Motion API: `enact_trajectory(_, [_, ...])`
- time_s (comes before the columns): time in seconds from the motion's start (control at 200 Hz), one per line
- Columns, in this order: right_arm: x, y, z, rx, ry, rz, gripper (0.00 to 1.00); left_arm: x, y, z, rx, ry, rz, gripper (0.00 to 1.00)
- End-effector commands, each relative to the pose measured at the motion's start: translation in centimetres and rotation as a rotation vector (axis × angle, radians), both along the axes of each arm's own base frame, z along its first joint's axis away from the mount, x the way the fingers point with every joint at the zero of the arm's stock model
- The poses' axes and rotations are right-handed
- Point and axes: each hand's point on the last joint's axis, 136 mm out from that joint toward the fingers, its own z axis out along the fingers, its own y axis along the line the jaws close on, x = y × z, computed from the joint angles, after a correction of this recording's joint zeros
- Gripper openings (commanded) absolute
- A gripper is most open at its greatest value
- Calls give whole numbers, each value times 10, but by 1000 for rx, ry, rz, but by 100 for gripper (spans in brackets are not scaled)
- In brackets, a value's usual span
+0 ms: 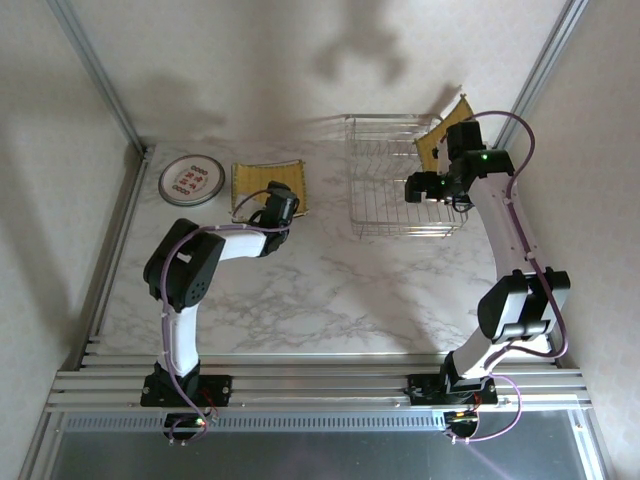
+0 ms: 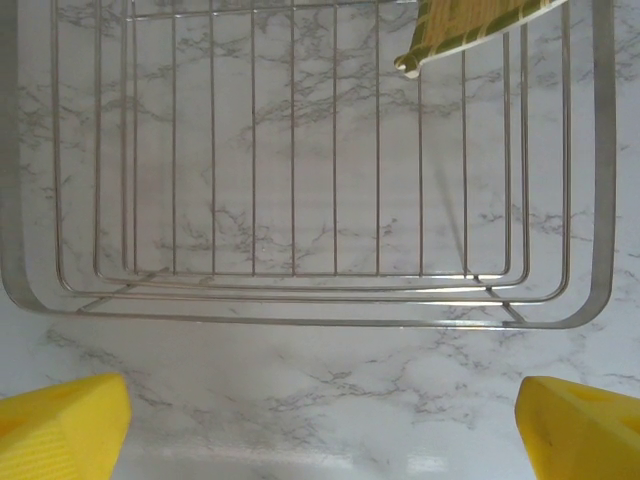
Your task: Unload the plates from the dish rack
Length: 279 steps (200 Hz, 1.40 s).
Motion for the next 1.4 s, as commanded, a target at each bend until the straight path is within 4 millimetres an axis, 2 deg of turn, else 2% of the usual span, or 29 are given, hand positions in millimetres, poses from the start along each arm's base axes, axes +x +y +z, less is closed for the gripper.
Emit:
enact_trajectory(0.0, [-3, 2, 11, 35, -36, -11, 99, -22, 1, -17, 79, 137, -59, 100])
enact_trajectory(0.17, [-4, 2, 13, 42, -49, -9, 99, -29, -4, -24, 98, 189, -118, 100])
enact_trajectory(0.345, [-3, 4, 13, 63, -59, -7, 99, -38, -1, -29, 108, 215, -126, 100])
enact_trajectory(0.731, [-7, -2, 15, 66, -66, -17, 99, -24, -8, -30, 125, 217, -148, 100])
enact_trajectory(0.911, [-9, -5, 19, 65, -71, -20, 99, -24, -7, -30, 160, 225, -169, 100])
enact_trajectory(1.101, [-16, -13, 22, 53, -74, -37, 99, -43, -5, -4, 333, 241, -279, 100])
enact_trajectory(1.296, [-12, -27, 31, 32, -91, -78, 99, -76, -1, 39, 583, 265, -456, 100])
enact_trajectory(1.392, [-6, -39, 36, -4, -98, -105, 99, -89, 2, 71, 687, 242, -532, 100])
